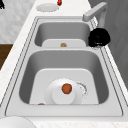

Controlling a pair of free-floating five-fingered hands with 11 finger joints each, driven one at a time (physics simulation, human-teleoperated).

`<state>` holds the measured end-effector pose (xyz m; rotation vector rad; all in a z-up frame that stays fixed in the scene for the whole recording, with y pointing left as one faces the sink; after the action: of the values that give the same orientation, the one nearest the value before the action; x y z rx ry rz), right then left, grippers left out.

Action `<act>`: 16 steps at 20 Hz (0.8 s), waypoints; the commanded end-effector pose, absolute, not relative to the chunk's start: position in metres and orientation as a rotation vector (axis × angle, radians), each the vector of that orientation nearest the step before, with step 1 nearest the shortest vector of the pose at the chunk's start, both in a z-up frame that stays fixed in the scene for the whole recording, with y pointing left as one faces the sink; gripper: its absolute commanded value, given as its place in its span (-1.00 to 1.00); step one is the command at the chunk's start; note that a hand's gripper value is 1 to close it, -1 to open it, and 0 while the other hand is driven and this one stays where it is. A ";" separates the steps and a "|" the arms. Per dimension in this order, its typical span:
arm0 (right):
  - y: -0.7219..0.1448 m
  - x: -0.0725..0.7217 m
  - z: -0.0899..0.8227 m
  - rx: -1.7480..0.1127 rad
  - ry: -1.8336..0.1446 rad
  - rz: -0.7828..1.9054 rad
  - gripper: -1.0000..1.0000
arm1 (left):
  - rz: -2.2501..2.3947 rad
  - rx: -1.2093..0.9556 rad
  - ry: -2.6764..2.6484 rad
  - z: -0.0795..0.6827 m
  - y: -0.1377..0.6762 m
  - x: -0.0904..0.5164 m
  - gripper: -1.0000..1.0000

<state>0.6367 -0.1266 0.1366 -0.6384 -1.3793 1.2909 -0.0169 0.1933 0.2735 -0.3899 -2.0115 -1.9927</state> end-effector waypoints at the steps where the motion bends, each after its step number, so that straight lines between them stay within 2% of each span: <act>1: -0.127 0.632 0.122 -0.674 -1.390 1.198 1.00 | -1.993 -0.390 -2.012 0.274 0.193 -0.017 0.00; 16: -0.132 0.621 0.110 -0.657 -1.459 1.098 1.00 | -1.993 -0.390 -2.012 0.274 0.193 -0.017 0.00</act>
<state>0.6298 -0.1326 0.1264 -0.6467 -1.4684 1.1942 -0.0169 0.1933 0.2735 -0.3899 -2.0115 -1.9927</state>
